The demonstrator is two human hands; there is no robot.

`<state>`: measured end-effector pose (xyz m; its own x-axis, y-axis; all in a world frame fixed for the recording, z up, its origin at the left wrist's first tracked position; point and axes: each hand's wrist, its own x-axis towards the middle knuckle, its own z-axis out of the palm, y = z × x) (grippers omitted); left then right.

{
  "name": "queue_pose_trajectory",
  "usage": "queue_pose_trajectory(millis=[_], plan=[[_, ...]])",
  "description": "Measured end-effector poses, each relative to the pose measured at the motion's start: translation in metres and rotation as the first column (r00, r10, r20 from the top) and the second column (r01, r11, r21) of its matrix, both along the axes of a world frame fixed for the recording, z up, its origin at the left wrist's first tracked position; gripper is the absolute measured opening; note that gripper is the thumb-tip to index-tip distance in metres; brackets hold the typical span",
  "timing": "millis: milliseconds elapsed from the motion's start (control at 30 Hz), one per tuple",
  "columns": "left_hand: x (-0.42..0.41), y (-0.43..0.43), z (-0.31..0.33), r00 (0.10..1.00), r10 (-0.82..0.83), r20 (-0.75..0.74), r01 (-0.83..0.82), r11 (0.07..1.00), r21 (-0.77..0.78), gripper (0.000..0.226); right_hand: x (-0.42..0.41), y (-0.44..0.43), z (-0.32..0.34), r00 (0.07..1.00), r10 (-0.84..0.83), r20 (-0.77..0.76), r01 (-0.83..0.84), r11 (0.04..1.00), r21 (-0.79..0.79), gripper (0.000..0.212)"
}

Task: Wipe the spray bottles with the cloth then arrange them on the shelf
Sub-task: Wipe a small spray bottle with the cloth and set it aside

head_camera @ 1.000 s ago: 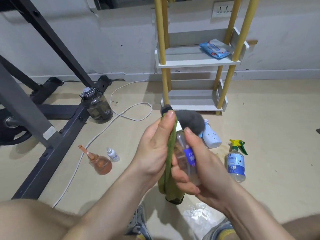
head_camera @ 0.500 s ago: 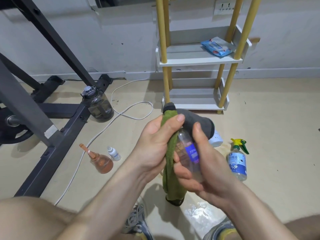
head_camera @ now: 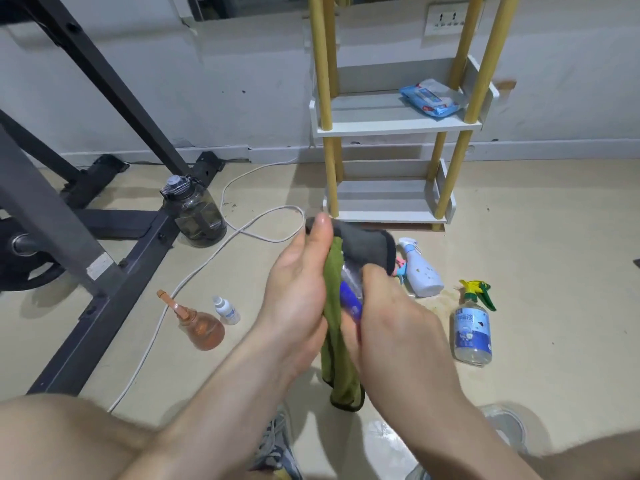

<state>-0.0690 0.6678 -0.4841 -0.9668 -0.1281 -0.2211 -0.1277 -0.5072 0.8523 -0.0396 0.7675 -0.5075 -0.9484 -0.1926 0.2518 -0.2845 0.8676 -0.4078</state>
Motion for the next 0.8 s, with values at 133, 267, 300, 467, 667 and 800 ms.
queue_pose_trajectory(millis=[133, 267, 300, 467, 667, 800], plan=[[0.0, 0.005, -0.002, 0.994, 0.11, -0.003, -0.11, 0.989, -0.103, 0.026, -0.003, 0.004, -0.001, 0.947, 0.146, 0.287, -0.013, 0.908, -0.418, 0.023], [0.0, 0.004, 0.004, 0.989, 0.096, -0.114, -0.117, 0.972, -0.203, 0.025, -0.004, 0.005, 0.005, 0.697, 0.538, 0.474, 0.243, 0.445, -0.862, 0.016], [0.0, 0.001, 0.003, 0.991, 0.062, -0.12, -0.086, 0.976, -0.2, 0.025, -0.004, 0.007, 0.008, 0.598, 0.654, 0.464, 0.334, 0.323, -0.885, 0.014], [-0.006, -0.016, 0.013, 0.984, -0.041, -0.172, 0.008, 0.982, -0.187, 0.026, -0.017, 0.034, 0.016, 0.577, 0.709, 0.404, 0.278, 0.295, -0.914, 0.025], [-0.009, -0.022, 0.015, 0.98, -0.038, -0.196, -0.001, 0.981, -0.195, 0.021, -0.014, 0.031, 0.023, 0.722, 0.554, 0.414, 0.278, 0.316, -0.907, 0.045], [0.001, -0.011, 0.007, 0.977, -0.11, -0.184, 0.095, 0.992, -0.086, 0.021, -0.009, 0.014, 0.018, 0.821, 0.409, 0.397, 0.244, 0.378, -0.893, 0.04]])
